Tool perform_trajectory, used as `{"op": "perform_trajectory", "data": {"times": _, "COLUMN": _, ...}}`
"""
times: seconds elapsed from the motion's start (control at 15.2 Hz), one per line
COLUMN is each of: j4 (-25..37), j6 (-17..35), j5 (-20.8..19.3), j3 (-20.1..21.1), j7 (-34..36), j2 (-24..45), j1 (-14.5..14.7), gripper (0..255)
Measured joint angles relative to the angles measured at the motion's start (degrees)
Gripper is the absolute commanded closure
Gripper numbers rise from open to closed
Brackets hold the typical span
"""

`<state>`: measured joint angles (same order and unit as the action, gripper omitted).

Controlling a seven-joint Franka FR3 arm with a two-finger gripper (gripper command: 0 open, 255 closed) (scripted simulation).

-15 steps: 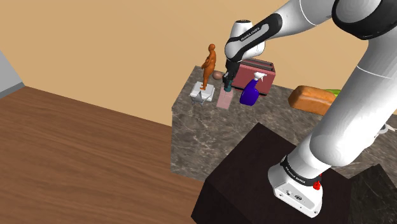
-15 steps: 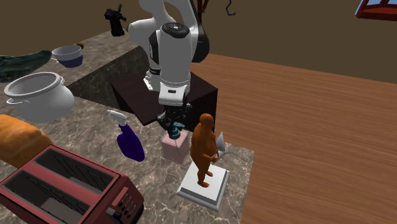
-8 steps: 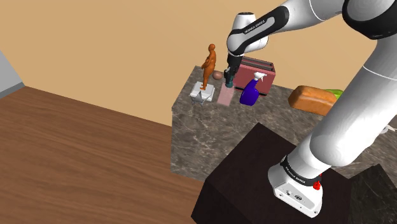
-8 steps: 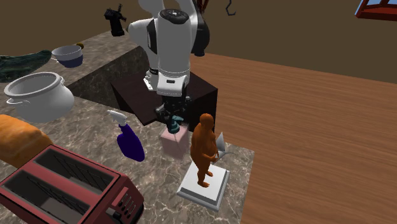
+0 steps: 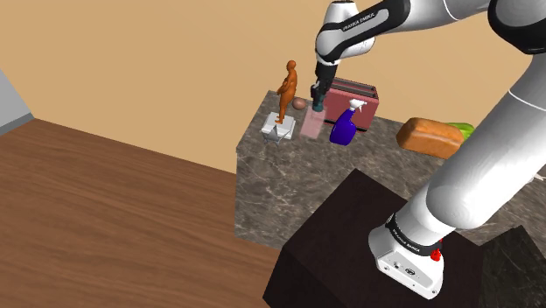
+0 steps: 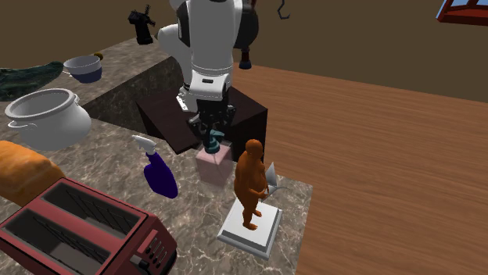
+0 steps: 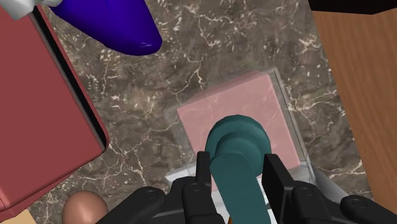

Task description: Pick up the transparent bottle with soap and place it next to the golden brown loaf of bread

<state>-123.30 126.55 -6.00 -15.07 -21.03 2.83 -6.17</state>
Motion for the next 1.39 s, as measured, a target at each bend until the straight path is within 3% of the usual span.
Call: {"op": "perform_trajectory", "data": {"times": 1.39, "j4": 10.23, "j6": -15.85, "j5": -0.75, "j3": 0.40, "j7": -0.40, "j2": -5.76, "j1": 0.40, "gripper": 255}}
